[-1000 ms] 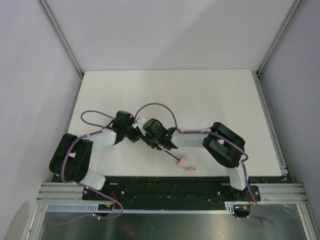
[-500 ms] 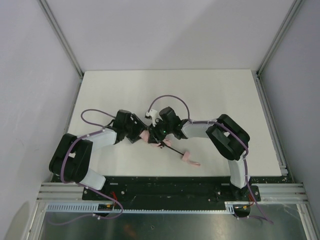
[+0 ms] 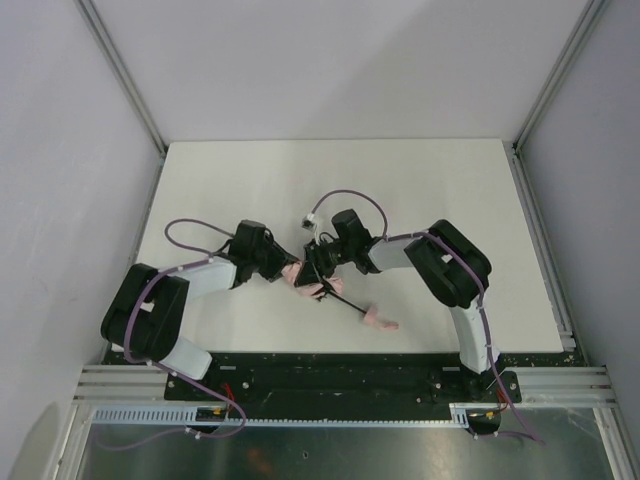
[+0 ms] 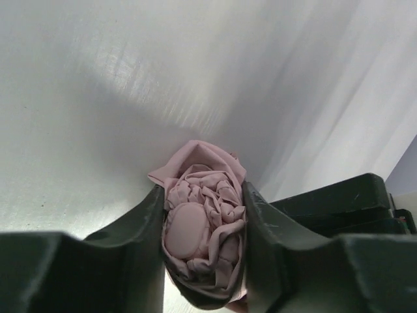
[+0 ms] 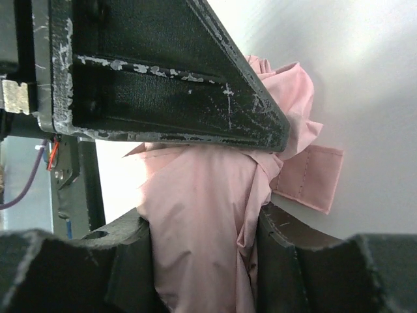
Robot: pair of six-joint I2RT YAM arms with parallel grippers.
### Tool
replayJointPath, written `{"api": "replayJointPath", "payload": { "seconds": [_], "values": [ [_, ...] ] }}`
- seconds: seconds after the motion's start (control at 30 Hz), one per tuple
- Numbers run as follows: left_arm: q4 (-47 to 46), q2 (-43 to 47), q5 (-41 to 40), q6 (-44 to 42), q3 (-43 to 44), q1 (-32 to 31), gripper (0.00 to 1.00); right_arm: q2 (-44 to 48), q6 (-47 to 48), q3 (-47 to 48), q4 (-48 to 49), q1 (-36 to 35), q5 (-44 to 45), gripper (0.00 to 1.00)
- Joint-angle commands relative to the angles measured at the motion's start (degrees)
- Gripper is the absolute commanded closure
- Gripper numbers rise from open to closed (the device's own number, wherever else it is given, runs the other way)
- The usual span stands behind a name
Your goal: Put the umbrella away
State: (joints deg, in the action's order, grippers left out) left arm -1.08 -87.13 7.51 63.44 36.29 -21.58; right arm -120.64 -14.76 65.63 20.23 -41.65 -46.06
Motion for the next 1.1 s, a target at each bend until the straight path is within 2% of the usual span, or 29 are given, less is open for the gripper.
{"api": "replayJointPath", "payload": {
  "seconds": [0.0, 0.07, 0.13, 0.27, 0.4, 0.57, 0.73, 0.93, 1.07],
  "values": [
    [7.46, -1.42, -0.67, -3.79, -3.84, -1.76, 0.76, -1.77, -0.13, -0.67, 3.28, -0.72, -3.24, 0.97],
    [6.59, -0.66, -0.46, -3.79, -4.32, -1.61, 0.9, -0.58, 1.22, -0.63, -1.39, -0.69, -0.63, 0.83],
    [5.8, -0.05, -0.01, -3.75, -4.55, -1.4, 0.97, 1.1, 2.61, -0.64, -6.27, -0.8, 3.41, 0.66],
    [4.95, 1.8, 0.99, -3.65, -4.65, -0.86, 1.0, 5.3, 5.76, -0.79, -15.44, -1.39, 10.14, 0.35],
    [4.83, 4.3, 0.93, -2.89, -4.38, -0.54, 1.0, 9.02, 8.6, -1.0, -21.96, -4.18, 19.31, 0.23],
    [5.06, 5.85, 2.27, -1.03, -4.15, 0.31, 1.0, 11.44, 10.72, -1.17, -24.53, -10.17, 34.65, 0.2],
    [7.37, 6.04, 2.32, -0.2, -3.0, 0.94, 1.0, 9.65, 11.94, -1.12, -22.93, -16.58, 48.47, 0.2],
    [8.88, 5.87, 3.03, -0.22, -2.43, 1.52, 1.0, 5.53, 11.98, -2.16, -21.39, -17.94, 55.8, 0.27],
    [9.25, 6.31, 3.69, -0.24, -2.45, 2.08, 1.0, 4.62, 12.17, -4.75, -18.41, -17.57, 56.64, 0.37]
  ]
}}
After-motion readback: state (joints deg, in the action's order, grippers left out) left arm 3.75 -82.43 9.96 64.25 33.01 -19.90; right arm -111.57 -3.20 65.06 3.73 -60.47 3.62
